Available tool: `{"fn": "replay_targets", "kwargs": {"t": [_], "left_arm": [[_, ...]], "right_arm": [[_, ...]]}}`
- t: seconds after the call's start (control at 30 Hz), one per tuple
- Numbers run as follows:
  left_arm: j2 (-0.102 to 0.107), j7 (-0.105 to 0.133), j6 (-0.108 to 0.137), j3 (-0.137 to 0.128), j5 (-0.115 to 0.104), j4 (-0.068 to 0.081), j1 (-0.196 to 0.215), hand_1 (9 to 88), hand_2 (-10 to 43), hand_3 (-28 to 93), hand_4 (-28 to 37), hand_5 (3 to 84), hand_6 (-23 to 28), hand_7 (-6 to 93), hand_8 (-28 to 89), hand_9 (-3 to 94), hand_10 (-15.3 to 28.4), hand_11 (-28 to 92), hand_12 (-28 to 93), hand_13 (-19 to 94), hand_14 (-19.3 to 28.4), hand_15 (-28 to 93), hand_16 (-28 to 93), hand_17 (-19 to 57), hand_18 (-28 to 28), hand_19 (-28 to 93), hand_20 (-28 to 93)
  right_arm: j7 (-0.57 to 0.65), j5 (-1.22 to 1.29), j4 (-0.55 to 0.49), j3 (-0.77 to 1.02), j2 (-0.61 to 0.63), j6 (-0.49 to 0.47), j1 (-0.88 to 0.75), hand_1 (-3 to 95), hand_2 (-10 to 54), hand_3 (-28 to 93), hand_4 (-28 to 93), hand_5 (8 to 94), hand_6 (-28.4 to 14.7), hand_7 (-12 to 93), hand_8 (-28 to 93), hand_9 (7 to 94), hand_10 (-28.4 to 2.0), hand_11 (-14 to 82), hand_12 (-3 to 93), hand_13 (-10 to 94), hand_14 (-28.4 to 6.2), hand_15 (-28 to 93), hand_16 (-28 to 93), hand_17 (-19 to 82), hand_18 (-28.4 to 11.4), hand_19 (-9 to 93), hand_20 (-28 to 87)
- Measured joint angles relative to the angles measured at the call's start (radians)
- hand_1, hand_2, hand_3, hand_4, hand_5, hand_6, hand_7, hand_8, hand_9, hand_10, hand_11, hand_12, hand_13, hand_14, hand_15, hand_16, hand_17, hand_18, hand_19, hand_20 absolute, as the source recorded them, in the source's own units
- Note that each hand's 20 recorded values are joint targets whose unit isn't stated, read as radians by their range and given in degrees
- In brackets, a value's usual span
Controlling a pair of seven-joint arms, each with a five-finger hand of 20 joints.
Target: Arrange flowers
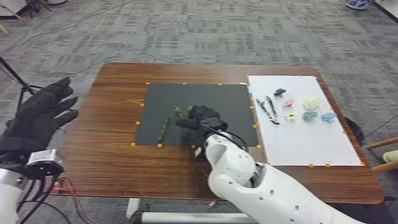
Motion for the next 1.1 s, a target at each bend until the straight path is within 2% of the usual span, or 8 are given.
{"fn": "replay_targets", "kwargs": {"t": [0.3,0.47,0.53,0.6,0.7,0.83,0.97,1.1], "left_arm": [[-0.002,0.003,0.002,-0.008,0.001,-0.005,0.006,23.2,-5.5,67,-28.3,19.2,1.5,19.5,-9,13.6,8.3,17,20,4,11.4,40,-4,-12.6,18.2,37,12],[-0.002,0.042,0.036,0.005,-0.014,-0.002,0.017,23.0,-5.6,67,-28.3,18.6,1.3,20.1,-9,13.2,8.0,17,20,4,10.9,39,-4,-12.7,18.1,37,12],[0.003,0.088,0.088,0.018,-0.056,0.006,0.024,23.0,-5.8,68,-28.3,18.6,1.3,20.3,-10,13.2,8.0,17,20,4,10.9,39,-4,-12.7,18.1,37,12],[0.007,0.139,0.152,0.021,-0.133,0.015,0.037,22.9,-5.8,68,-28.3,18.6,1.2,20.5,-10,13.2,8.0,17,20,4,10.9,40,-4,-12.7,18.1,37,12],[0.009,0.155,0.185,0.004,-0.209,0.033,0.058,23.0,-5.8,68,-28.3,18.6,1.2,20.7,-10,13.2,8.0,17,20,4,10.9,40,-4,-12.7,18.0,37,12],[0.006,0.117,0.157,-0.02,-0.172,0.046,0.078,23.1,-5.6,67,-28.3,18.6,1.3,20.7,-10,13.2,8.0,17,20,4,10.9,40,-4,-12.7,18.0,37,12],[0.002,0.102,0.135,-0.02,-0.124,0.045,0.084,23.0,-5.6,67,-28.3,18.6,1.3,21.0,-10,13.2,8.1,18,20,4,10.9,40,-4,-12.7,17.9,37,12],[0.001,0.095,0.123,-0.018,-0.118,0.043,0.084,23.0,-5.6,67,-28.3,18.6,1.3,21.0,-10,13.2,8.1,18,20,4,10.8,39,-4,-12.7,17.9,37,12]], "right_arm": [[-0.009,-0.004,-0.095,-0.017,0.119,0.12,0.056,25.2,8.9,88,-16,53.7,-4.0,20,-9,65.4,-14.6,55.6,54.7,64,-13.2,79,42,33,-22.9,93,57],[-0.271,0.202,-0.125,0.225,0.122,0.155,-0.049,34.2,1.5,93,-14,44.2,-0.6,14,-10,67.7,-12.6,45.4,63.6,65,-12.6,80,41,33,-22.9,93,58],[-0.406,0.305,-0.124,0.305,0.11,0.125,-0.094,33.4,1.8,93,-14,41.9,-0.2,13,-10,68.9,-12.6,46.3,62.0,66,-12.8,80,41,34,-23.3,93,58],[-0.494,0.319,-0.123,0.323,0.104,0.034,-0.115,31.9,3.5,93,-13,38.7,-0.1,12,-9,70.7,-12.9,47.5,59.7,68,-12.5,81,39,36,-23.9,93,60],[-0.563,0.198,-0.131,0.311,0.094,-0.184,-0.129,29.8,6.1,93,-10,35.8,0.3,12,-9,72.8,-12.6,50.6,55.9,73,-11.4,81,38,40,-24.4,93,64],[-0.611,0.02,-0.15,0.271,0.083,-0.406,-0.142,27.0,11.6,93,-4,35.1,0.6,12,-10,77.5,-11.7,54.9,49.7,77,-10.1,81,37,45,-24.5,93,68],[-0.611,0.057,-0.151,0.244,0.078,-0.444,-0.149,25.1,14.9,93,-3,35.3,0.4,13,-11,80.0,-11.0,57.8,45.1,79,-9.1,82,36,48,-24.4,93,70],[-0.591,0.064,-0.143,0.233,0.067,-0.466,-0.148,23.3,16.4,93,-3,35.4,-0.2,13,-11,81.0,-11.2,59.2,41.7,81,-8.8,82,36,50,-24.2,93,71]]}}
